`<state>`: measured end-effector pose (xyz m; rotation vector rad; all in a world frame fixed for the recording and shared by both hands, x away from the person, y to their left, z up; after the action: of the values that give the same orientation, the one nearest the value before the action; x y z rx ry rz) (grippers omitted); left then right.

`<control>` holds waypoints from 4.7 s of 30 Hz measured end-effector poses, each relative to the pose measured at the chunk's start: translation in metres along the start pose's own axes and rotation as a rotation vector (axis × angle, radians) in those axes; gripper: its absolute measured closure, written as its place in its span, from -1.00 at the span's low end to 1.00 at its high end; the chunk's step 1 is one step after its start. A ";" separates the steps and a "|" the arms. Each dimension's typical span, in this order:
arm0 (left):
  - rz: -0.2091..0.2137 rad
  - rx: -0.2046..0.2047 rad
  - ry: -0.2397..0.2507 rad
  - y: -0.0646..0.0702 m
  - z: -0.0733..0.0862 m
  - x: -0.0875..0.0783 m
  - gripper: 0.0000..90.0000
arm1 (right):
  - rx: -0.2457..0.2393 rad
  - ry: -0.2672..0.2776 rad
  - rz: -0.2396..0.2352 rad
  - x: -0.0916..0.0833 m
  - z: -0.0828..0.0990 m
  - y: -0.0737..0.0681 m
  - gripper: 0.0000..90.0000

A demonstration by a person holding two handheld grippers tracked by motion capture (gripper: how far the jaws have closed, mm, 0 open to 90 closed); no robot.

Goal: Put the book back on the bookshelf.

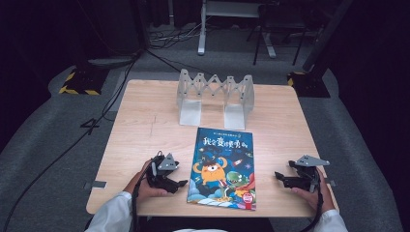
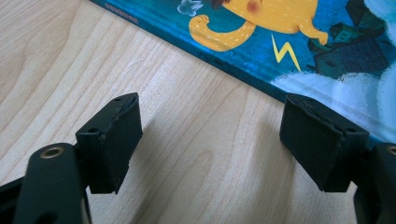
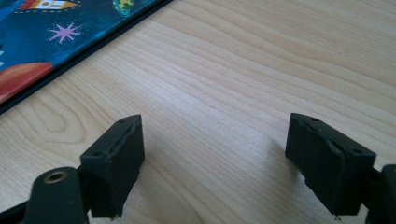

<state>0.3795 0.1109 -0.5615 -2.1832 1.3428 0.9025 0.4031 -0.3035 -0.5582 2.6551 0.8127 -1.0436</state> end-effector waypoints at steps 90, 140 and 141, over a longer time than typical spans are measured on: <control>0.013 0.016 0.003 0.016 0.004 -0.005 -0.45 | -0.093 -0.404 -0.323 -0.026 0.010 -0.161 0.52; 0.021 0.029 0.001 0.015 0.003 -0.004 -0.47 | 0.084 -0.087 -0.499 0.032 -0.085 -0.113 -0.21; 0.021 0.029 0.001 0.015 0.003 -0.004 -0.47 | 0.087 -0.090 -0.499 0.034 -0.087 -0.111 -0.21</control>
<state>0.3637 0.1080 -0.5612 -2.1523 1.3731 0.8841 0.4126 -0.1662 -0.5131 2.5052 1.4868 -1.3182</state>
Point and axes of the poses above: each handheld gripper's, and its own axes: x roughly forward along the jaws, z roughly out of its underside, y roughly to its right, the point moved 8 cm from there along x, roughly forward along the jaws, and after that the axes turned 3 degrees about x, right-handed, at the moved point
